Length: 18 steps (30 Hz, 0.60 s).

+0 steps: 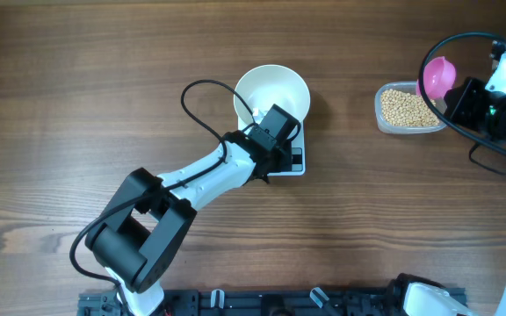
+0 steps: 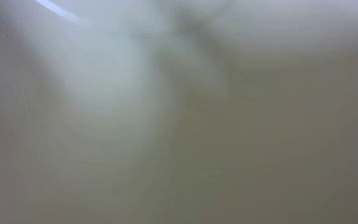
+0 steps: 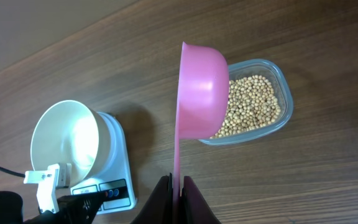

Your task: Scoop item into bowl and weigh 150g on scale

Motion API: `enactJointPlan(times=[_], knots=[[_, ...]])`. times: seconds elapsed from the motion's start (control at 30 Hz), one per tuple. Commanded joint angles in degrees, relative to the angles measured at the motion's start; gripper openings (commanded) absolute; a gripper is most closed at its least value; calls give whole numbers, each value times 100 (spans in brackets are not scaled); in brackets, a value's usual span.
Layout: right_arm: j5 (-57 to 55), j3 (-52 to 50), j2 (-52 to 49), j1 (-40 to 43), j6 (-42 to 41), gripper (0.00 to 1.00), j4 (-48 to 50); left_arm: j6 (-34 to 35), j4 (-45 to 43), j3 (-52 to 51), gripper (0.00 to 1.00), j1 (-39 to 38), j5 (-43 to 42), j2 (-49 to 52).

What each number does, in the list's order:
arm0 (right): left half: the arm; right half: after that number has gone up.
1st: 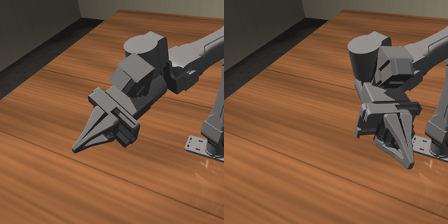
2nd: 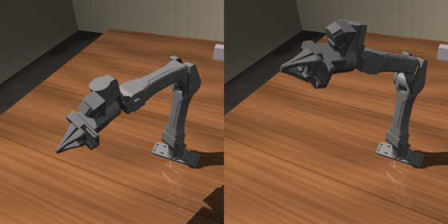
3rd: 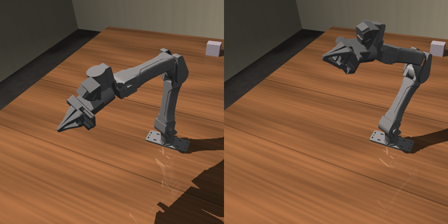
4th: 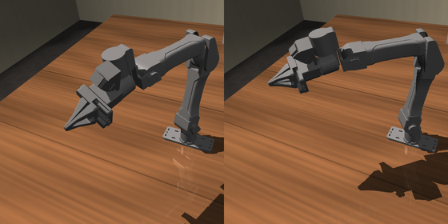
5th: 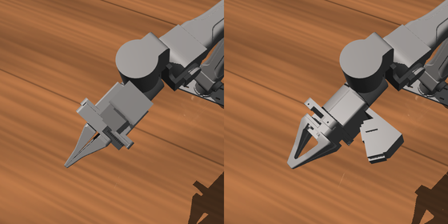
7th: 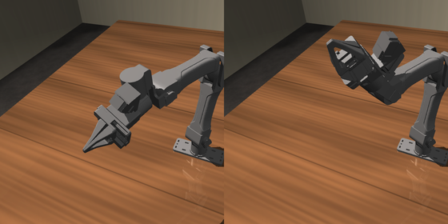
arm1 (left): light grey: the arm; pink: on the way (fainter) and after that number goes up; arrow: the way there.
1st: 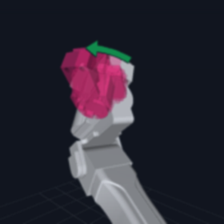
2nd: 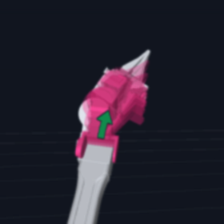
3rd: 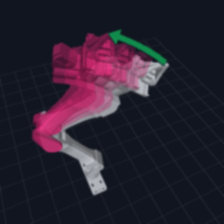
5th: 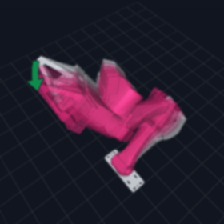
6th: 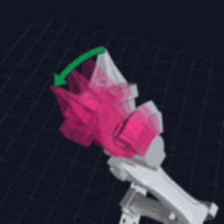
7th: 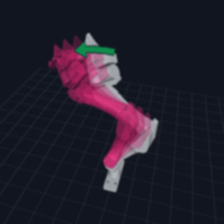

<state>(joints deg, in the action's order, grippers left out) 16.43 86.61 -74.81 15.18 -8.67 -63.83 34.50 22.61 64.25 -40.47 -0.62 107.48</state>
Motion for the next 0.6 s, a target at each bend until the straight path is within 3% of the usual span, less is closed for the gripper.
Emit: enactJointPlan(times=[0.0, 0.57], knots=[[-57, -11, -37, -17, 101, 4, 15, -129, 13, 26, 4, -20, 114, 131], [-57, -11, -37, -17, 101, 4, 15, -129, -122, 26, 4, -20, 267, 131]])
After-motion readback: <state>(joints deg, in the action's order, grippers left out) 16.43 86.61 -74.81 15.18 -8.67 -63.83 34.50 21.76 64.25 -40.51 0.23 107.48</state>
